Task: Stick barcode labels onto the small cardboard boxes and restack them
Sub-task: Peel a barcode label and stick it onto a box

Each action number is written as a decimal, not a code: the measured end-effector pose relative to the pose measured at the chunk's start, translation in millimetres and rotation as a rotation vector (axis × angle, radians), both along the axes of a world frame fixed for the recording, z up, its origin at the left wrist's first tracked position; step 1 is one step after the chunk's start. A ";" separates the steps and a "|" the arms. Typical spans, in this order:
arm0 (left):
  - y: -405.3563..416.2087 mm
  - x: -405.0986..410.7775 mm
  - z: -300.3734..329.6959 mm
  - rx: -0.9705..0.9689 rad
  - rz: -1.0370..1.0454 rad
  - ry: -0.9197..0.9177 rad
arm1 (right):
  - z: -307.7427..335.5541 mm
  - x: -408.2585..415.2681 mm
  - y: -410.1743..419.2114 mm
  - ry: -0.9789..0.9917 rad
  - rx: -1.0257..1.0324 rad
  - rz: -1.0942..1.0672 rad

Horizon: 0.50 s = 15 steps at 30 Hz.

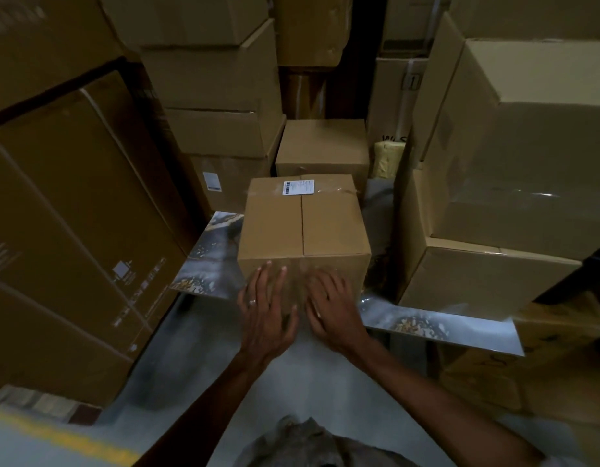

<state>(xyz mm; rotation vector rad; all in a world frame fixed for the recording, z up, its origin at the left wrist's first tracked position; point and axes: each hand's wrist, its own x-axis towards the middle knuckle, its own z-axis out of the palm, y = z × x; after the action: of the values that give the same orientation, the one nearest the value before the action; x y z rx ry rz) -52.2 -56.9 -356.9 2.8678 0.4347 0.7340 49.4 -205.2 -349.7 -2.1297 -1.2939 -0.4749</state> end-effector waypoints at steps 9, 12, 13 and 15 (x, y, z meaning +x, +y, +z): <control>5.5 45.1 40.3 0.139 0.021 0.058 | 85.5 70.7 28.8 0.114 -0.037 -0.253; 10.3 51.2 42.1 0.146 0.066 0.098 | 85.1 93.6 26.0 0.177 -0.262 -0.259; 12.1 51.3 40.5 0.150 0.056 0.098 | 82.0 98.0 23.4 0.148 -0.353 -0.282; 18.1 51.2 37.5 0.167 0.026 0.098 | 76.0 100.8 20.2 0.101 -0.486 -0.317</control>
<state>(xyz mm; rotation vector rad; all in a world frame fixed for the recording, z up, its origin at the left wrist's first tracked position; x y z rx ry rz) -1.0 -38.8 -319.5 3.0698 0.4438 0.6657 150.2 -185.1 -273.7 -2.7461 -1.0970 -0.1816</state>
